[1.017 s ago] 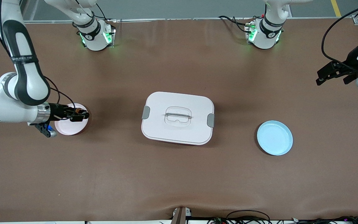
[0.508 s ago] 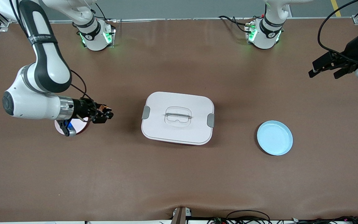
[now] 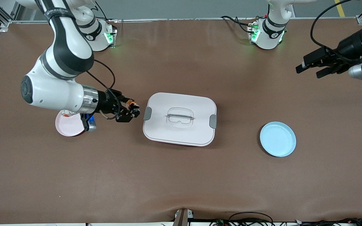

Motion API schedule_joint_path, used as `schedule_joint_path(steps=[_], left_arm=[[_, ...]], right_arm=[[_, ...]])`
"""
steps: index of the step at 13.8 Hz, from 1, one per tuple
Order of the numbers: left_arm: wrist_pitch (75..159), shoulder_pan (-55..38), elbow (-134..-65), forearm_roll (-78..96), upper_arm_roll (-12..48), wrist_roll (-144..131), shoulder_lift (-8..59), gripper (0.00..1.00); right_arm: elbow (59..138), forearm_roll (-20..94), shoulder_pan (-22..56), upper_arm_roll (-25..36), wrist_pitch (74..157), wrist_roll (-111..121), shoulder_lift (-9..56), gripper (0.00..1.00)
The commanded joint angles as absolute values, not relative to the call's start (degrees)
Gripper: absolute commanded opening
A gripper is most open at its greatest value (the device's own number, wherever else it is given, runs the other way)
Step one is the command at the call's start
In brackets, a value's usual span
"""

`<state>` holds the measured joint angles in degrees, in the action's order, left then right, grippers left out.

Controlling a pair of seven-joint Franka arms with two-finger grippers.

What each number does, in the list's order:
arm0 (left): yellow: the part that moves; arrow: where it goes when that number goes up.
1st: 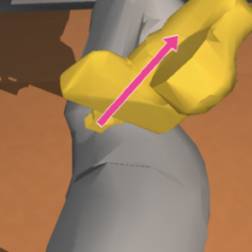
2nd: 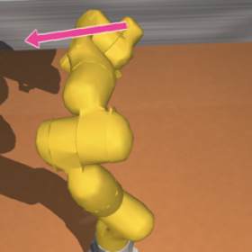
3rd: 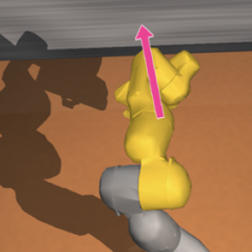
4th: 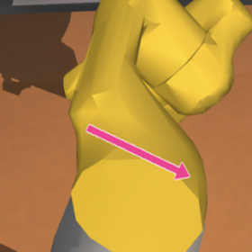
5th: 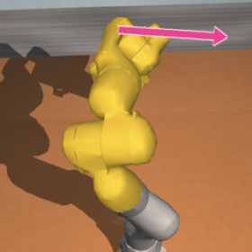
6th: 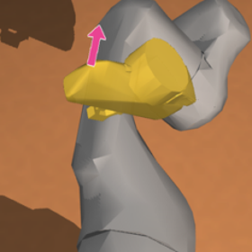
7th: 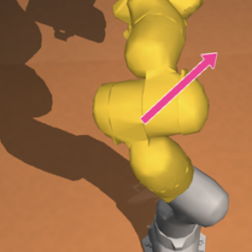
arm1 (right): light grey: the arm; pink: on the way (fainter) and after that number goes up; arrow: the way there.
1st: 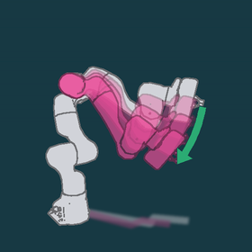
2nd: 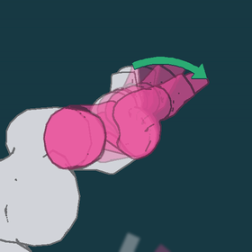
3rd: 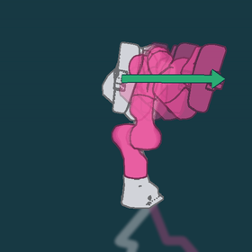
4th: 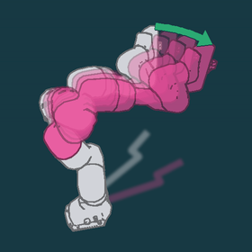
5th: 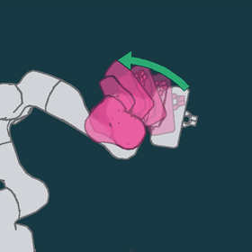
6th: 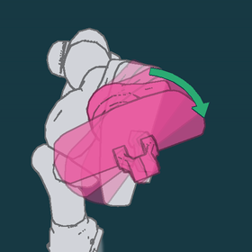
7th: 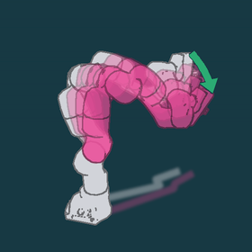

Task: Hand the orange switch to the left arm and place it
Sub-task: 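Carry the switch over the white box while the left gripper approaches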

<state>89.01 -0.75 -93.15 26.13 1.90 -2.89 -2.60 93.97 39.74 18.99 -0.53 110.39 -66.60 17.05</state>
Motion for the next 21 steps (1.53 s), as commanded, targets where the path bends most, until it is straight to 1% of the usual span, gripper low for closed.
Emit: schedule_joint_path(steps=[1,4,6,10,13,17,21], left_arm=[[88.1,-1.3,-92.4,31.4,2.3,0.0,0.3,1.00],[89.4,-2.4,-92.6,36.3,3.1,0.1,2.2,1.00],[92.3,-3.1,-94.0,38.6,4.3,0.1,2.4,1.00],[99.9,-3.0,-96.1,41.6,9.0,0.6,3.0,1.00],[106.5,-3.1,-96.0,44.8,12.2,1.6,5.3,1.00],[114.7,-3.2,-95.9,47.2,16.2,7.7,8.6,1.00],[120.7,-3.3,-95.4,48.4,18.5,10.4,11.7,1.00]], right_arm=[[91.9,44.0,21.1,0.1,111.7,-70.9,17.7,0.00],[90.4,46.0,23.3,0.1,115.1,-76.7,18.1,0.00],[87.8,46.0,24.7,0.1,115.5,-80.6,19.8,0.00],[83.4,46.4,27.3,0.1,119.7,-89.6,22.8,0.00],[77.7,46.2,29.2,0.1,121.5,-96.0,26.8,0.00],[72.8,46.1,32.9,0.2,127.6,-101.5,31.2,0.00],[64.8,45.8,35.0,0.4,129.0,-106.8,36.9,0.00]])
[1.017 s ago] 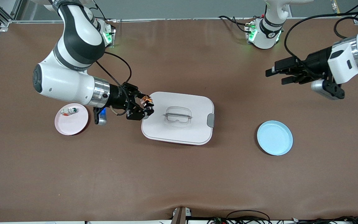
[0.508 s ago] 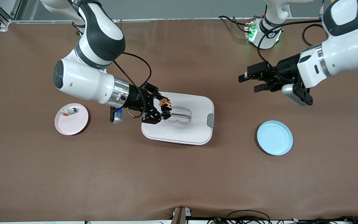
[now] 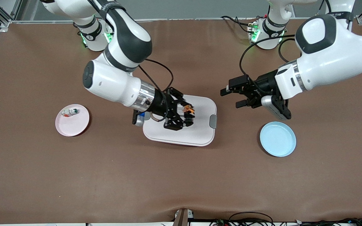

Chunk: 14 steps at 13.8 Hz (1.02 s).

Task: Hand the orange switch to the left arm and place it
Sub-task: 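Carry the switch over the white box while the left gripper approaches, then grasp the orange switch with the left gripper from the right gripper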

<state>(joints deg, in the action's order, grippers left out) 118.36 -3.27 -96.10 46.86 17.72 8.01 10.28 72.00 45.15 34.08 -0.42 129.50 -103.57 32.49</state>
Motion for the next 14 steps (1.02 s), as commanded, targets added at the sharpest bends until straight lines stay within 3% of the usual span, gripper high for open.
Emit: schedule_joint_path(steps=[1,14], left_arm=[[121.9,-3.3,-95.4,48.3,18.6,11.5,12.2,1.00],[131.6,-6.2,-95.3,49.9,18.7,17.1,16.5,1.00]], right_arm=[[63.8,45.8,35.3,0.4,129.1,-107.9,37.4,0.00],[62.6,45.7,40.6,0.8,138.9,-113.0,38.8,0.00]])
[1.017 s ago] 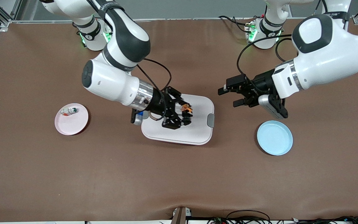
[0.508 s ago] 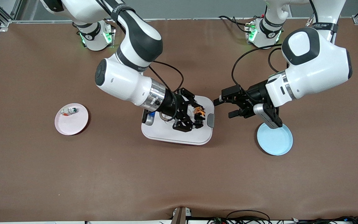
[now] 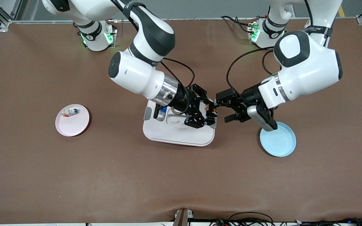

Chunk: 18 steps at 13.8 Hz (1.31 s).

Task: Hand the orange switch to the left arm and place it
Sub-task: 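Grasp the orange switch with the left gripper from the right gripper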

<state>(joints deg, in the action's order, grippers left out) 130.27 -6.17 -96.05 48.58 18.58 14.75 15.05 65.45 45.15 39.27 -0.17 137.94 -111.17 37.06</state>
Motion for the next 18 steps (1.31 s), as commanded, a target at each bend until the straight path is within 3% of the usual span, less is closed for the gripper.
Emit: schedule_joint_path(steps=[1,7,8,10,13,14,18], left_arm=[[131.6,-6.2,-95.3,49.9,18.7,17.8,16.7,1.00],[132.0,-6.9,-95.3,49.7,18.7,18.1,16.8,1.00],[132.0,-6.9,-95.3,49.7,18.7,18.2,16.8,0.96],[132.0,-6.9,-95.3,50.0,18.7,19.9,16.8,0.59],[132.0,-6.9,-95.3,50.4,18.7,20.3,17.0,0.11],[132.0,-6.7,-95.3,51.3,18.7,20.3,17.4,0.00],[132.0,-6.4,-95.3,52.2,18.7,20.7,17.6,0.00]], right_arm=[[62.3,45.7,41.0,0.7,140.2,-113.3,39.0,0.00],[60.3,45.6,41.7,1.1,142.6,-114.5,41.3,0.00],[59.7,45.6,41.7,1.1,142.7,-114.5,41.5,0.00],[59.2,45.6,41.7,1.8,142.9,-114.5,41.9,0.00],[59.0,45.6,41.7,2.1,144.6,-114.4,42.8,0.00],[59.0,45.5,41.7,2.1,144.8,-114.4,43.0,0.00],[58.9,45.4,41.7,2.1,145.3,-114.3,43.5,0.00]])
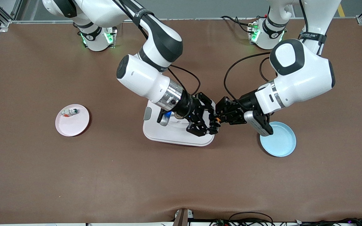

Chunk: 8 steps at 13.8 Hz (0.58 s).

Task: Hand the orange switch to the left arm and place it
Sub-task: 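Grasp the orange switch with the left gripper from the right gripper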

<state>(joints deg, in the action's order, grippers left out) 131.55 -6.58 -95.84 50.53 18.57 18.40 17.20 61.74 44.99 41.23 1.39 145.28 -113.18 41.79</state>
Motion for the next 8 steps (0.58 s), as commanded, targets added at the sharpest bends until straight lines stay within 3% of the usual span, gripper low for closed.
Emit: schedule_joint_path(steps=[1,3,4,5,6,8], left_arm=[[132.0,-6.4,-95.3,52.2,18.7,20.7,17.6,0.00],[132.0,-6.4,-95.3,52.3,18.7,21.6,17.6,0.00],[132.0,-6.3,-95.3,52.3,18.7,21.7,17.6,0.00],[132.0,-6.3,-95.4,52.3,18.7,21.7,17.6,0.00],[132.0,-6.3,-95.3,52.3,18.7,21.7,17.6,0.00],[132.0,-6.3,-95.3,52.3,18.8,21.7,17.6,0.00]], right_arm=[[58.9,45.4,41.7,2.1,145.3,-114.3,43.6,0.00],[58.9,44.7,41.7,2.0,145.3,-114.3,43.6,0.00],[58.9,44.4,41.7,2.0,145.3,-114.3,43.6,0.16],[59.0,44.3,41.7,2.0,145.3,-114.3,43.6,0.77],[59.0,44.2,41.7,2.1,145.3,-114.2,43.6,1.00],[59.0,42.2,41.2,2.0,145.1,-113.8,43.5,1.00]])
